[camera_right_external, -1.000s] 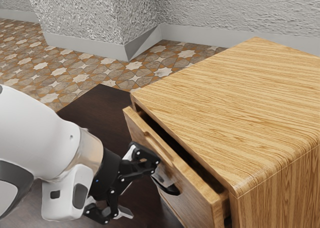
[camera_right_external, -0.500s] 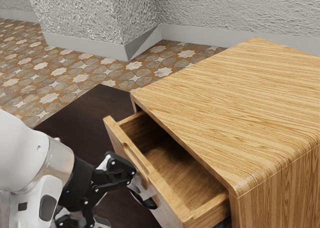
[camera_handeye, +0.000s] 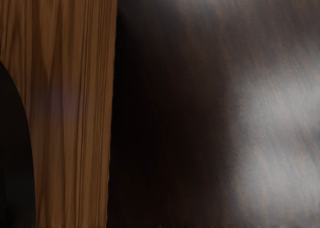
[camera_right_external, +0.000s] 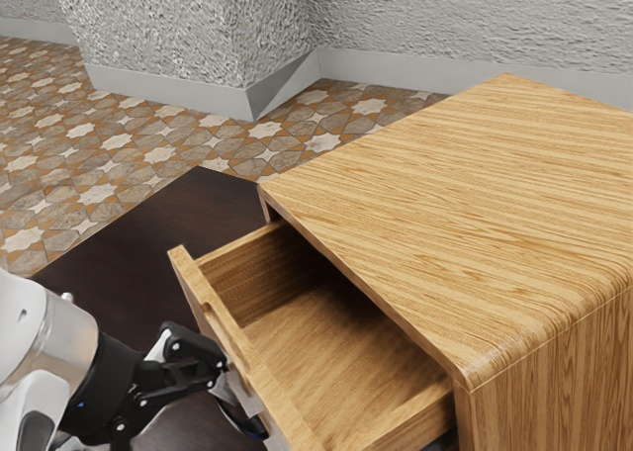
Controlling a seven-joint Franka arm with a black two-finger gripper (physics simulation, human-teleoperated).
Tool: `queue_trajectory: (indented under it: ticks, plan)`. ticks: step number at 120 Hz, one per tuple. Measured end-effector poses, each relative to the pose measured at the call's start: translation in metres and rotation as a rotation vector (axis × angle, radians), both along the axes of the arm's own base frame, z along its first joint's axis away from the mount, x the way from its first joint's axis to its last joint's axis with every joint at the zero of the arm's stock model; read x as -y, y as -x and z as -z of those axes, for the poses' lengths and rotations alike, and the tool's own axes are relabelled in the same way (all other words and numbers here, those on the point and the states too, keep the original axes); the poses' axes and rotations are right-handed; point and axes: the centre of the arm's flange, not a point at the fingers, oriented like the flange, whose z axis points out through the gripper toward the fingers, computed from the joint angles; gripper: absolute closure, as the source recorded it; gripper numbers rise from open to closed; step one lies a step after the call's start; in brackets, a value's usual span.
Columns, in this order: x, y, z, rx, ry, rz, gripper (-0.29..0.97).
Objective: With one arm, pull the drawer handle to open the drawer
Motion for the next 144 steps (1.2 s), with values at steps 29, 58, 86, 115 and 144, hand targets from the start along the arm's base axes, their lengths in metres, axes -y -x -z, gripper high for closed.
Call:
queue_trajectory:
  ticks: [29, 58, 86, 115, 144]
  plan:
    - [-0.010, 0.018, -0.008, -0.008, -0.006, -0.010, 0.06]
    - [-0.016, 0.035, -0.002, -0.031, -0.015, -0.011, -0.06]
    - [-0.025, 0.054, -0.003, -0.036, -0.013, -0.020, 0.07]
    - [-0.034, 0.076, -0.002, -0.045, -0.007, -0.033, 0.06]
    - [-0.043, 0.097, -0.006, -0.049, -0.001, -0.041, 0.12]
